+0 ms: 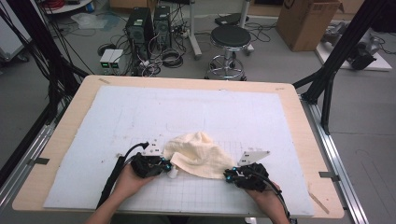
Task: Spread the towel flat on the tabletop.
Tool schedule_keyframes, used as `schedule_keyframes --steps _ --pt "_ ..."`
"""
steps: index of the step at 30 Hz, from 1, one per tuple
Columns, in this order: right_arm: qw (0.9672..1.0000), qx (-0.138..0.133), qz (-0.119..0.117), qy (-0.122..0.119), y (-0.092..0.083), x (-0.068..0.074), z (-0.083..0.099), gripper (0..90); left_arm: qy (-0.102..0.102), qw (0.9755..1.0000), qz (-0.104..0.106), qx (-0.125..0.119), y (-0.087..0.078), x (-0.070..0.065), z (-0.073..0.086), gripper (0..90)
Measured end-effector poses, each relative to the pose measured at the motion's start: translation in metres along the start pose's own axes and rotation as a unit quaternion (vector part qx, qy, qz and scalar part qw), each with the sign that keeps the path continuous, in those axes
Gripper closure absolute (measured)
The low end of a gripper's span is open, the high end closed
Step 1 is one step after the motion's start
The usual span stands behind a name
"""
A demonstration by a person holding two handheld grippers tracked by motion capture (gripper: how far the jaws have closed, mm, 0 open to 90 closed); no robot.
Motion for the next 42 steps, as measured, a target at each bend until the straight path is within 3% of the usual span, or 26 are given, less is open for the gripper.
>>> schedule_keyframes --steps 4,15,25,32,39,42 --pt "1.0 0.002 -0.007 0.002 -0.001 0.0 0.0 87.1 0.007 1.0 -0.002 0.003 -0.006 0.0 0.0 87.3" --pt "0.9995 -0.022 -0.012 -0.016 -0.01 0.012 -0.007 87.5 0.011 0.9996 -0.004 -0.025 -0.041 -0.002 0.008 87.4" --pt "0.9991 -0.022 -0.01 -0.034 -0.018 0.028 -0.002 87.5 -0.001 0.999 -0.021 -0.039 -0.075 -0.002 0.033 87.4" --pt "0.9986 -0.025 -0.016 -0.043 -0.024 0.04 0.0 87.5 -0.002 0.9989 -0.018 -0.043 -0.084 -0.01 0.043 87.4" --pt "0.9984 -0.011 -0.024 -0.049 -0.028 0.051 0.01 87.4 0.011 0.9993 -0.007 -0.034 -0.086 -0.024 0.052 87.3" --pt "0.9985 -0.012 -0.026 -0.046 -0.029 0.054 0.011 80.9 0.01 0.9992 0.002 -0.037 -0.084 -0.026 0.055 84.4"
Point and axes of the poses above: each handheld gripper's, and its own axes: y roughly forward along the jaws, z roughly out of its underside, x roughly to its left, the point moved 2 cm from there along y, roughly forward along the jaws, and after that the axes turned 4 degrees about x, right-handed, at the moved point
